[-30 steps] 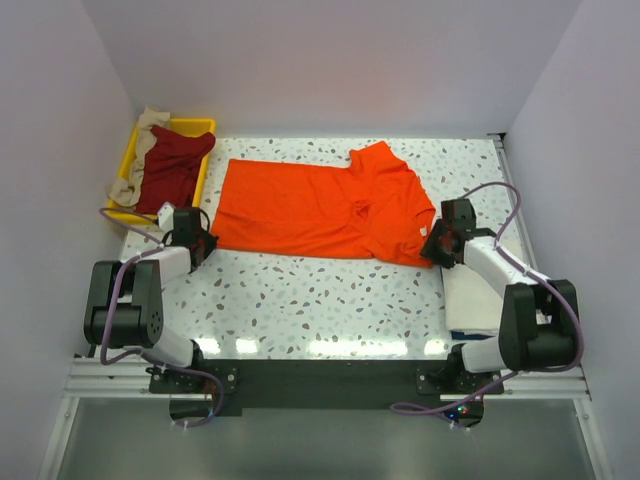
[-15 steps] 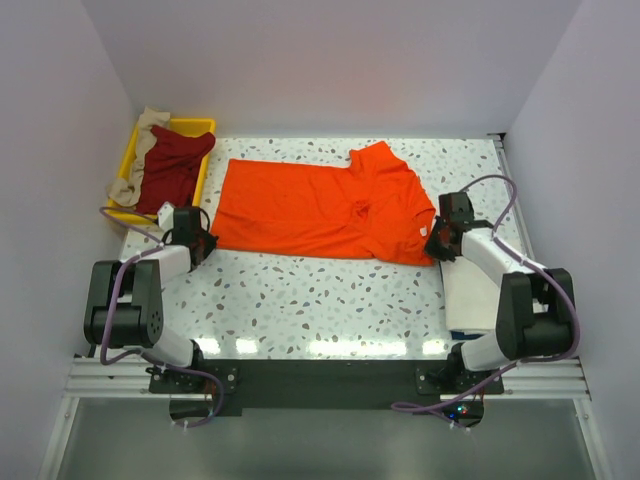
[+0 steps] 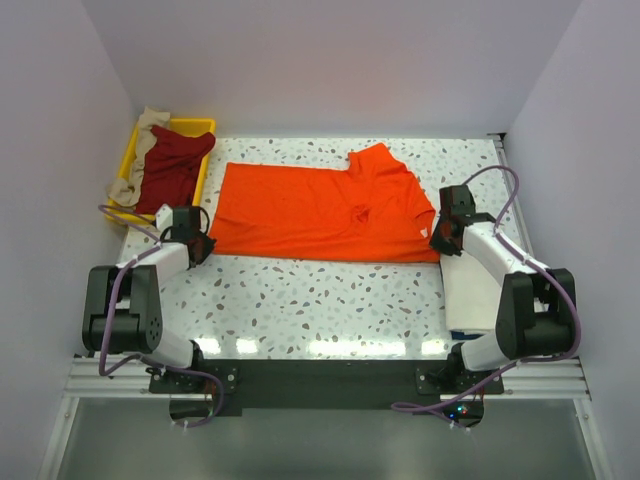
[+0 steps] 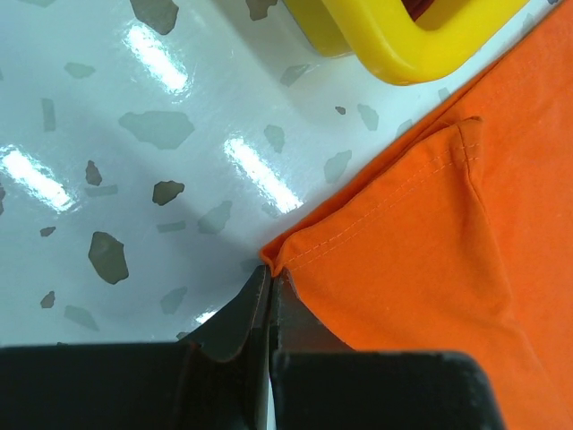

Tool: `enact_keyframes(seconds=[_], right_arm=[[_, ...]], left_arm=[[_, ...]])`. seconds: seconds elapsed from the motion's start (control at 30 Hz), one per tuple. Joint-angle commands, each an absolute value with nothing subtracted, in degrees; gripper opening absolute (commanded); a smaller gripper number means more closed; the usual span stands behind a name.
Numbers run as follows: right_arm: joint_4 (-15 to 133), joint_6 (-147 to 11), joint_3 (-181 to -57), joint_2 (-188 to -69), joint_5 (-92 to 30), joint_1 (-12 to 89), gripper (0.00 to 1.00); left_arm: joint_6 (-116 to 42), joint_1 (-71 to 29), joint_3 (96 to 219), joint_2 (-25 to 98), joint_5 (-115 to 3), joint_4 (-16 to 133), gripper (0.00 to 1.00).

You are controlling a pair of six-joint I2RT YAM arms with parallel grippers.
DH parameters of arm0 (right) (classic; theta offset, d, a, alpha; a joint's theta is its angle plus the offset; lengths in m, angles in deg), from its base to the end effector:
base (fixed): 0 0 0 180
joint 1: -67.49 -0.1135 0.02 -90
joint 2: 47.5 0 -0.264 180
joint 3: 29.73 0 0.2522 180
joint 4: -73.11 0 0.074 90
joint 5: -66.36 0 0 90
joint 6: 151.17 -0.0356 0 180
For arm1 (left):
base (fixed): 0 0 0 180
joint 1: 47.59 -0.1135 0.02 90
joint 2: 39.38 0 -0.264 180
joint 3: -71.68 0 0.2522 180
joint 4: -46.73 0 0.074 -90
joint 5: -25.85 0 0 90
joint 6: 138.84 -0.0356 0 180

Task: Fold and stack the t-shirts
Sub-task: Fold the tshirt

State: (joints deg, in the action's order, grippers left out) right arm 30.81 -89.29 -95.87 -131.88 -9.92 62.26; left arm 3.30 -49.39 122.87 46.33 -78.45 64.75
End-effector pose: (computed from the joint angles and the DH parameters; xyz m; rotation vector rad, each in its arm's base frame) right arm 0.2867 0.0178 0.2027 0.5922 2.5136 -0.1027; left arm 0.2736 0.0174 0.1477 -1.2028 2.1342 -0.0751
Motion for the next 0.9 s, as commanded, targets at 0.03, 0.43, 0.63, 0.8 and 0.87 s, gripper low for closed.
enact_keyframes(seconds=[0.03,0.43,0.63,0.8,0.87], right_arm=[[30.6,-88.3,-95.7,-131.5,-10.1,62.3,0.08],[38.0,-99.3,-84.5,-119.2,-25.0,59.1,0.44],[46.8,-106.0,-76.7,-118.2,-23.9,58.7,0.50],[51.4,-109.0,-74.1,-119.4,-18.9,58.7,0.60],[52.7,-109.7,-74.2,-120.2,-17.0,58.8,0.59]], left_arm=[[4.0,-49.5,124.7,44.3,-81.4,65.3,0.00],[3.7,-49.5,123.8,43.6,-80.0,64.9,0.00],[3.6,-49.4,123.7,43.3,-79.7,64.8,0.00],[3.6,-49.5,123.2,43.5,-79.4,64.5,0.00],[3.5,-49.5,123.1,43.4,-79.4,64.5,0.00]])
